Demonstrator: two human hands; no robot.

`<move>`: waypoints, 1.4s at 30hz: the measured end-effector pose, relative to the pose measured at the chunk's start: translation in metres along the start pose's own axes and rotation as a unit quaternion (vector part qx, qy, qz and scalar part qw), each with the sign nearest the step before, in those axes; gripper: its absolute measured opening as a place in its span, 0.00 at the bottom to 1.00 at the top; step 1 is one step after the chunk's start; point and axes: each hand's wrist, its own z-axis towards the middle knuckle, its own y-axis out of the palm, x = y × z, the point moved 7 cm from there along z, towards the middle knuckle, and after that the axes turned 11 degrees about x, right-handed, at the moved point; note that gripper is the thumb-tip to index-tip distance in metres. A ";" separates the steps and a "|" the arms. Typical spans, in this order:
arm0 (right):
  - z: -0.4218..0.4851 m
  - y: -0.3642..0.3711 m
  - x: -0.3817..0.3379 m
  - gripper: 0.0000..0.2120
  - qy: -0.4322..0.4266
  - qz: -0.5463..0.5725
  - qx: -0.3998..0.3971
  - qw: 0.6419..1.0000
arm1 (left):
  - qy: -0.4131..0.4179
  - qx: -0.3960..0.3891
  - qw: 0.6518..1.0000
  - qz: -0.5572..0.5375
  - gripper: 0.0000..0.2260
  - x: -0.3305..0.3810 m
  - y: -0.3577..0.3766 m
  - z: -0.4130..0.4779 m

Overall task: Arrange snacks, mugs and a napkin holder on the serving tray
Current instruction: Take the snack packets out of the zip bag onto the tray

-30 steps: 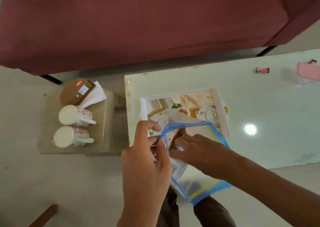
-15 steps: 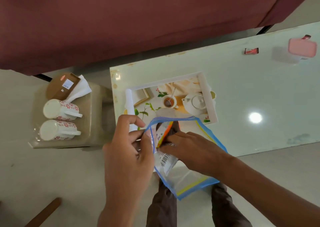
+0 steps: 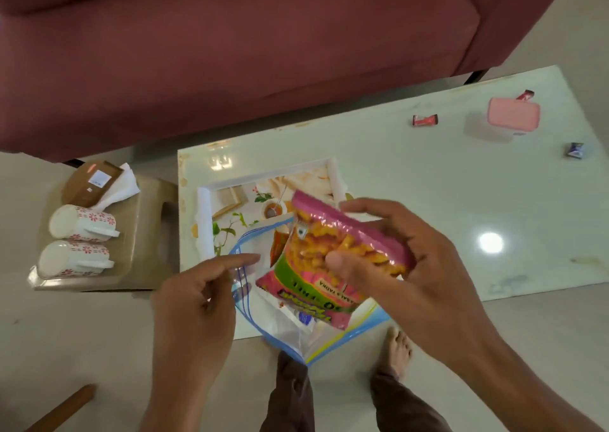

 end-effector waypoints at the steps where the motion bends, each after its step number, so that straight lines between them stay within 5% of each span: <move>1: 0.002 -0.006 0.002 0.19 0.031 0.039 0.021 0.999 | 0.005 0.008 1.000 0.014 0.22 0.003 0.001 -0.003; 5: 0.013 -0.008 0.014 0.19 0.154 0.207 0.052 0.965 | -0.020 0.002 1.000 0.013 0.18 0.002 0.006 -0.011; 8: 0.022 0.010 0.018 0.15 0.225 0.291 0.042 0.929 | -0.073 -0.005 0.992 -0.099 0.08 -0.002 0.007 -0.016; 9: 0.025 0.020 0.019 0.13 0.243 0.295 0.029 0.924 | -0.102 -0.010 0.984 -0.145 0.03 0.001 0.008 -0.017; 11: 0.029 0.036 0.019 0.11 0.267 0.249 0.008 0.931 | -0.134 -0.029 0.971 -0.196 0.19 -0.001 0.010 -0.018; 14: 0.034 0.061 0.021 0.17 0.294 0.137 -0.013 0.946 | -0.172 -0.056 0.950 -0.256 0.20 -0.006 0.013 -0.015; 19: 0.051 0.096 0.003 0.33 0.222 -0.090 -0.037 0.970 | -0.180 -0.065 0.945 -0.265 0.22 -0.016 0.008 0.006; 24: 0.061 0.139 -0.018 0.31 0.185 -0.107 -0.098 0.972 | -0.176 -0.054 0.937 -0.297 0.21 -0.037 -0.003 0.035; 27: 0.067 0.134 -0.038 0.26 0.028 -0.173 0.051 0.983 | -0.210 -0.010 0.927 -0.311 0.28 -0.055 -0.013 0.051; 30: 0.045 0.118 -0.058 0.16 -0.076 -0.215 0.211 0.951 | -0.247 0.031 0.902 -0.353 0.37 -0.070 -0.019 0.065; 36: 0.026 0.171 -0.004 0.24 0.168 -0.043 0.057 0.983 | -0.240 0.054 0.908 -0.338 0.35 -0.074 -0.018 0.074; 42: 0.040 0.195 -0.009 0.15 0.132 0.053 0.026 0.989 | -0.194 0.069 0.922 -0.329 0.21 -0.068 -0.021 0.076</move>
